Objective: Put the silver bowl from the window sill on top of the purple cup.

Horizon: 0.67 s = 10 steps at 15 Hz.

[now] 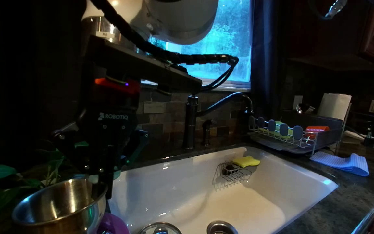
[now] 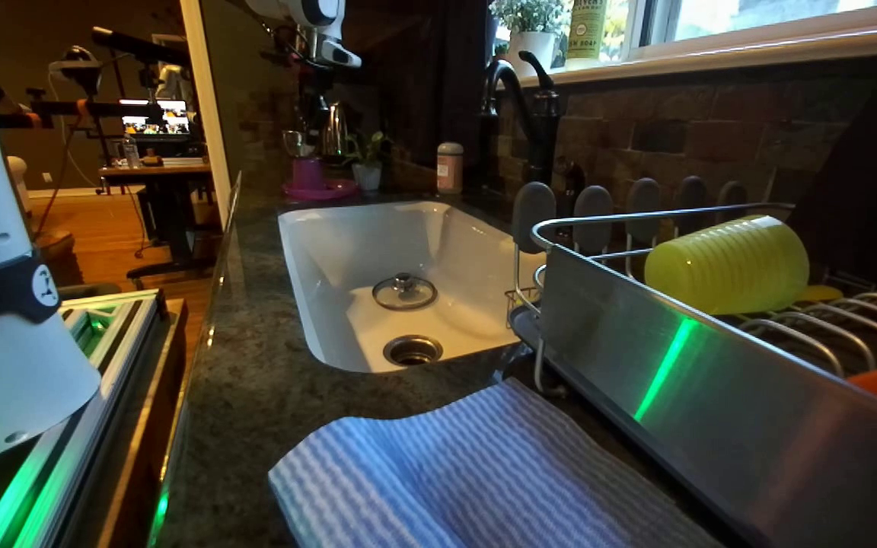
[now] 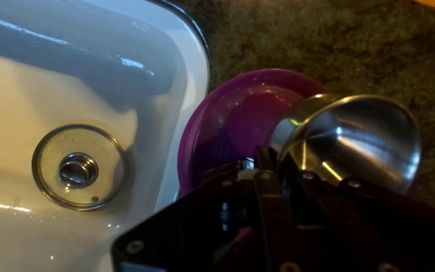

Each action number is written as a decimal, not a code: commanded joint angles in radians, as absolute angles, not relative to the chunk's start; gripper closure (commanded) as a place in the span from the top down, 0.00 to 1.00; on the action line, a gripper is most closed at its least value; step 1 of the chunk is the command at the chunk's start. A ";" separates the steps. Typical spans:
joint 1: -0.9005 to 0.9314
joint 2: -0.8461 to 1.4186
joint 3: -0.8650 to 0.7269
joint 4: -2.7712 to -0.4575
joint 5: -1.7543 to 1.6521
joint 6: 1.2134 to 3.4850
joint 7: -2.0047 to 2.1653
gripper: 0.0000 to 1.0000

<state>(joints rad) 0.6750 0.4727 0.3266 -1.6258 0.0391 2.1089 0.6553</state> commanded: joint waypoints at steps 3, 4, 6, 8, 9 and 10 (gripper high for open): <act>0.698 0.506 0.307 -1.561 0.060 2.034 0.663 0.02; 0.699 0.509 0.306 -1.556 0.061 2.024 0.663 0.02; 0.701 0.514 0.306 -1.545 0.064 2.004 0.661 0.02; 0.702 0.519 0.305 -1.534 0.066 1.981 0.661 0.32; 0.704 0.520 0.304 -1.531 0.066 1.976 0.662 0.38; 0.706 0.521 0.303 -1.527 0.066 1.969 0.662 0.46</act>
